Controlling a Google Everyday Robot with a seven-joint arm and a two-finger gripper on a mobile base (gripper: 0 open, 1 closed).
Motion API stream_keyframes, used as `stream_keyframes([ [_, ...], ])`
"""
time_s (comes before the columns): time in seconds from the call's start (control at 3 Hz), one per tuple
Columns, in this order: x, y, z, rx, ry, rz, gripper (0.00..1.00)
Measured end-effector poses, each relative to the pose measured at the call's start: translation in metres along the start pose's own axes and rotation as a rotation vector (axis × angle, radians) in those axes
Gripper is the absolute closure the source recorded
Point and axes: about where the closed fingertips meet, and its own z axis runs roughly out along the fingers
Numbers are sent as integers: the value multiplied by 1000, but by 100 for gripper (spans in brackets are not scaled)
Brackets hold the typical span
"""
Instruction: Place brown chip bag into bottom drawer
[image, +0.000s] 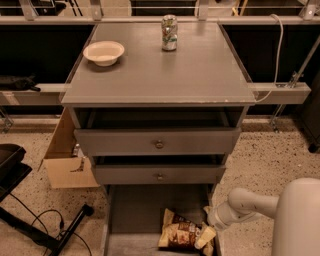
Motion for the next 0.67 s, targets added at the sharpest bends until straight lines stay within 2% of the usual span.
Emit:
stream_keyframes([
  [0.33,-4,4,-1,-29,-21,-22,0],
  [0.67,-16,23,-36,-65,-69,-112,0],
])
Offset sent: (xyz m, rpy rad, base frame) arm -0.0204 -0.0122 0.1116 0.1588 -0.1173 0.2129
